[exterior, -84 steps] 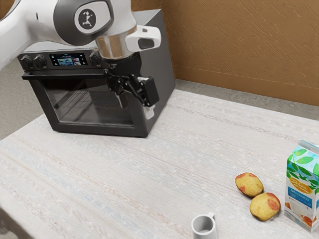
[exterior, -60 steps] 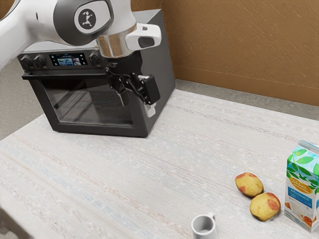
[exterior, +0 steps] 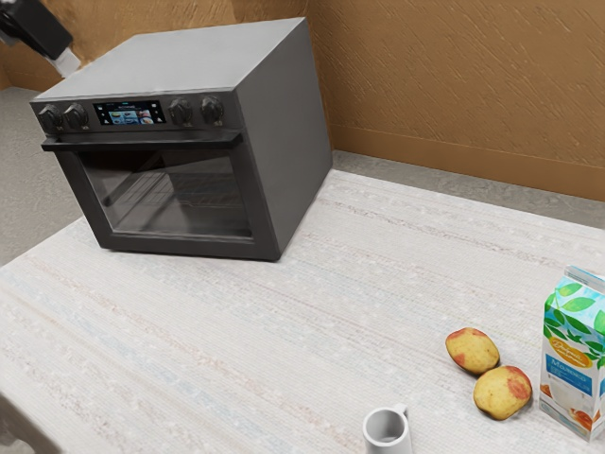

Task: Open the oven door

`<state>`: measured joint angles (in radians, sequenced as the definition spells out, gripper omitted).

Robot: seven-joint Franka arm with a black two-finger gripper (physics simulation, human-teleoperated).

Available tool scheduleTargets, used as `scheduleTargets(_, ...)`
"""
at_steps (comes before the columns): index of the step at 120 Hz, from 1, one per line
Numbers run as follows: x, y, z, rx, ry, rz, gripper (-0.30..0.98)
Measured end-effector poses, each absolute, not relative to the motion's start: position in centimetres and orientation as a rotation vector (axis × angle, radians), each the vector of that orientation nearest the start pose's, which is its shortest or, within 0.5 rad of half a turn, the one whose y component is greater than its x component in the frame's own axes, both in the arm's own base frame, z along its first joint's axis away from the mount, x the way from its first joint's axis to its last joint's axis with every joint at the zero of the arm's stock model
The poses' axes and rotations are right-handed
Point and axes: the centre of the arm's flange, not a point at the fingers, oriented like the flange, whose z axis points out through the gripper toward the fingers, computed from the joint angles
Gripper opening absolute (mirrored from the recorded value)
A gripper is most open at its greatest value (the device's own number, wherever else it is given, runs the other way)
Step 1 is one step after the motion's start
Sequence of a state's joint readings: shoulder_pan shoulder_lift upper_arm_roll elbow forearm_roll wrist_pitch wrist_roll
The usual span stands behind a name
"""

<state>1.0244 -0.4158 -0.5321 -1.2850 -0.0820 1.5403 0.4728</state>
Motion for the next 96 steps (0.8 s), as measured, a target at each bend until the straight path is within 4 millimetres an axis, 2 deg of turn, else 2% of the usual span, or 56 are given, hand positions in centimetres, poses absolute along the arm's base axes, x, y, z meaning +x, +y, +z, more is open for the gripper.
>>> scheduleTargets(18, 35.2, 16.0, 90.6, -2.577, 0.094, -0.692, 0.69)
scheduleTargets(26, 36.6, 18.4, 89.5, -2.544, 0.121, -0.64, 0.69)
scheduleTargets(30, 36.6, 20.3, 88.8, -2.55, 0.129, -0.637, 0.69)
scheduleTargets(36, 34.4, 24.6, 87.6, -2.582, 0.087, -0.665, 0.69)
scheduleTargets(48, 29.2, 29.7, 85.2, -2.629, 0.087, -0.775, 0.69)
scheduleTargets(58, 25.4, 34.5, 82.2, -2.673, 0.093, -0.99, 0.69)
scheduleTargets(68, 21.8, 40.1, 79.3, -2.684, 0.106, -1.217, 0.69)
scheduleTargets(80, 18.1, 42.8, 78.2, -2.618, 0.203, -1.397, 0.69)
scheduleTargets(96, 17.3, 44.4, 75.5, -2.547, 0.439, -1.577, 0.69)
